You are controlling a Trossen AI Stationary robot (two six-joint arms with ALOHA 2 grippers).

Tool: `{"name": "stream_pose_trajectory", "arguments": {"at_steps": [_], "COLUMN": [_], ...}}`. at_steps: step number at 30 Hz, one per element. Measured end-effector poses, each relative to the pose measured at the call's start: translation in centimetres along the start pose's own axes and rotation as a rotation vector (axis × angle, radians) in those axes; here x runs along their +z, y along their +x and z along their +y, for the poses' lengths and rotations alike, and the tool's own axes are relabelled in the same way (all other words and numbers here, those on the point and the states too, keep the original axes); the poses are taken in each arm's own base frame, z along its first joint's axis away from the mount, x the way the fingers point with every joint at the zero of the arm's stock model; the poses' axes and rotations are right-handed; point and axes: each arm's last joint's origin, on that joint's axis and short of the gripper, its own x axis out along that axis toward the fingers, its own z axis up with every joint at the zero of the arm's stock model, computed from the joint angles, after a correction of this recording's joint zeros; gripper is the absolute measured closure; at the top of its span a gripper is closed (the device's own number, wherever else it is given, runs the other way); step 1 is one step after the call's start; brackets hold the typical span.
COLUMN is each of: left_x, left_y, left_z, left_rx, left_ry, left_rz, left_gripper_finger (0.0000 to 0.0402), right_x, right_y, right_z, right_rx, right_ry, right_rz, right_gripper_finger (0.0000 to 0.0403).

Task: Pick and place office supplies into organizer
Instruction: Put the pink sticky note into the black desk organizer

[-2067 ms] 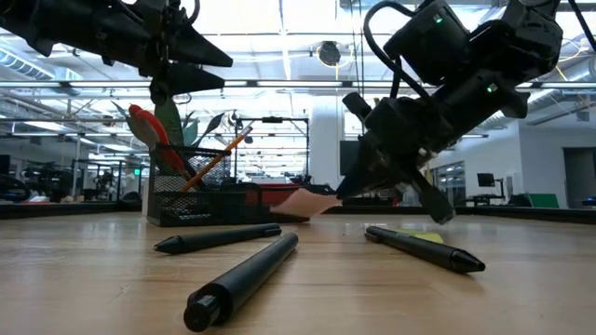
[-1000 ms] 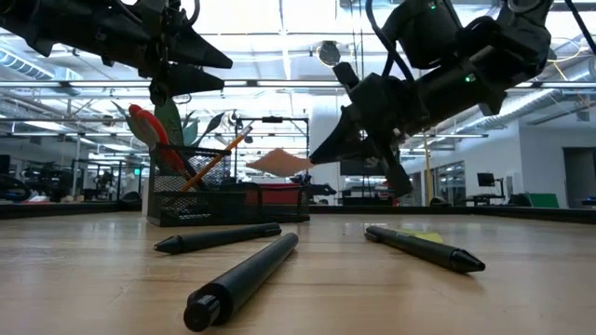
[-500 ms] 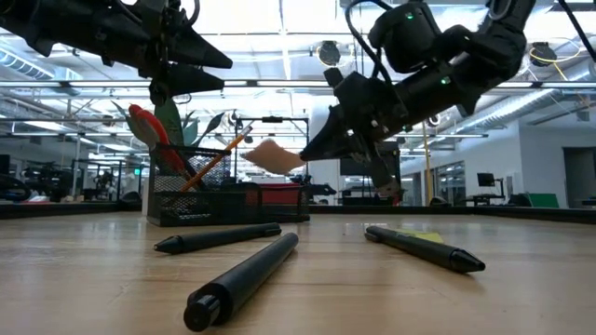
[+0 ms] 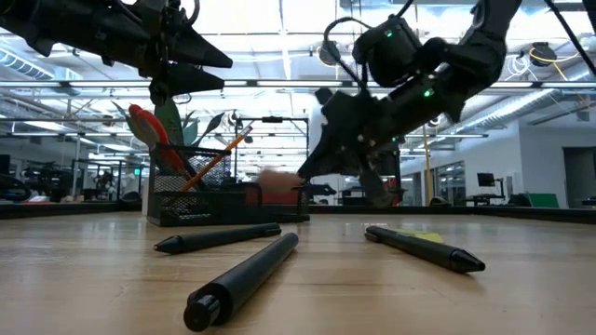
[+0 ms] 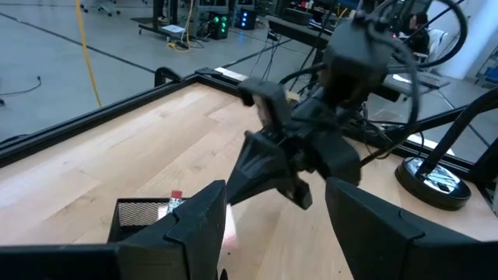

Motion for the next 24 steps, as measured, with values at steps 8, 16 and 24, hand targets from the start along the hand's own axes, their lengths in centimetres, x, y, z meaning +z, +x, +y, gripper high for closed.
{"name": "stream_pose_trajectory", "arguments": {"at_steps": [8, 16, 24], "left_x": [0.0, -0.1, -0.1], "left_y": [0.0, 0.0, 0.0], "left_z": [0.0, 0.0, 0.0], "left_rx": [0.000, 0.002, 0.002], "left_ry": [0.007, 0.011, 0.010], "left_rz": [-0.001, 0.007, 0.006], "left_gripper_finger": [0.0178, 0.0179, 0.0179], "right_x": [0.3, 0.5, 0.5], "right_y": [2.1, 2.1, 2.1], "right_z": [0.7, 0.4, 0.6], "right_rx": [-0.001, -0.013, 0.018], "right_ry": [-0.062, -0.031, 0.025], "right_rz": [0.059, 0.033, -0.004], "right_gripper_finger": [0.0403, 0.0403, 0.0403]}}
